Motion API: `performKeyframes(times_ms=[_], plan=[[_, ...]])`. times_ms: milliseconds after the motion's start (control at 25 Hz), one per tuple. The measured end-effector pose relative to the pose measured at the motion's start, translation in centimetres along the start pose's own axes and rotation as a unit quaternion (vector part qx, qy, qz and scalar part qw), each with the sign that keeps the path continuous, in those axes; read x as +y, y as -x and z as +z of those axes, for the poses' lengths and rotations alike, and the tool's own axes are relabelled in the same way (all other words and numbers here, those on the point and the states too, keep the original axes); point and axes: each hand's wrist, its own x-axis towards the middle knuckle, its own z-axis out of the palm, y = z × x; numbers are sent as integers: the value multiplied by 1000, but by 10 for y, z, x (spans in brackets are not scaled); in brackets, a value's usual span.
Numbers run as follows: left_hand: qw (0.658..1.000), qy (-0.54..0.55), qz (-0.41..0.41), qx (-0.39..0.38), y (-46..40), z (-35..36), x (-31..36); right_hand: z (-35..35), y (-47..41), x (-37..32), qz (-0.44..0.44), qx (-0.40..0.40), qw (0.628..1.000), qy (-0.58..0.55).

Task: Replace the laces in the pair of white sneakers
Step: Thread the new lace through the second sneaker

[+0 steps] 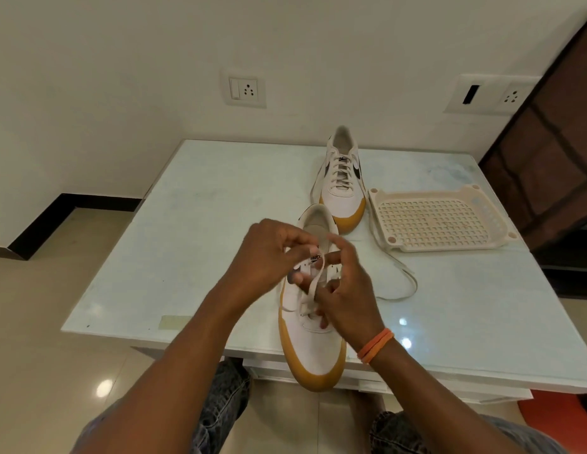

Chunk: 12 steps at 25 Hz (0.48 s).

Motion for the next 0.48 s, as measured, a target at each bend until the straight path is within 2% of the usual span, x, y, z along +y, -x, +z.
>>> performKeyframes(times_ms=[120, 240, 360, 480], plan=[[998, -49, -18, -18, -2, 14, -4, -21, -9, -11, 30, 0, 985, -170], [989, -131, -63, -22, -5, 10, -13, -41, -17, -8, 61, 33, 966, -247], [979, -172, -110, -30, -6, 2, -23, -59, -23, 1, 122, 50, 958, -254], [966, -213, -140, -51, -6, 2, -26, -65, -25, 11, 168, 28, 967, -189]])
